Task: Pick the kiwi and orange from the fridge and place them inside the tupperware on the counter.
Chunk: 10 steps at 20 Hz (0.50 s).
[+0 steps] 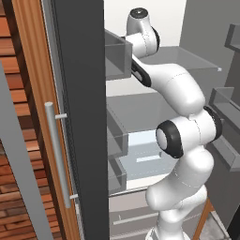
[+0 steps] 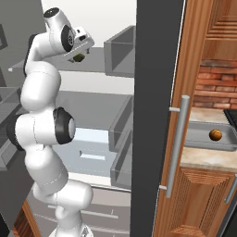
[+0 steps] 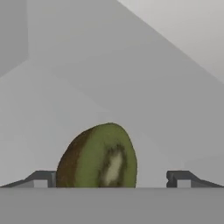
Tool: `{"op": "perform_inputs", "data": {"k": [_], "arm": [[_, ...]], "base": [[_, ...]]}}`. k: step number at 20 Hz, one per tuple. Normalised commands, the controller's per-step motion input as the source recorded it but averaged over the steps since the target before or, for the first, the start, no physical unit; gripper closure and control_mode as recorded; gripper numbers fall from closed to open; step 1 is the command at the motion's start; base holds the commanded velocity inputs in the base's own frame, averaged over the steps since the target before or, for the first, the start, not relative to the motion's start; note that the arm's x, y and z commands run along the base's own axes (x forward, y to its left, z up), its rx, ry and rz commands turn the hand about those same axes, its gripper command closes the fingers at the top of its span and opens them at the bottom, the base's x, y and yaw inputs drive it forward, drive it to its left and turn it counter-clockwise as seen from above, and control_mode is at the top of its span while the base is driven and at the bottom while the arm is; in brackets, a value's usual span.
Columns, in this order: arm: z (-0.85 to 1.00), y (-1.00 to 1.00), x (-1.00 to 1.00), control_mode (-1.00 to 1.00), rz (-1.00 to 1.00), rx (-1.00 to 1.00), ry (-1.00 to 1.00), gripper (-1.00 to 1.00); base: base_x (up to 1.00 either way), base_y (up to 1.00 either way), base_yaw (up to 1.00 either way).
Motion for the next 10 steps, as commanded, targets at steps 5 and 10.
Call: {"op": "perform_inputs", "data": {"k": [5,10], "arm": [[-0.11,0.1,0.48,-1.0,0.01,0.0,0.02,-1.0],[-0.29,-0.1,0.05,-1.0,0.0,0.0,0.06,-1.0]], "base": [[0.0,0.0,0.0],[0.0,0.0,0.0]]}}
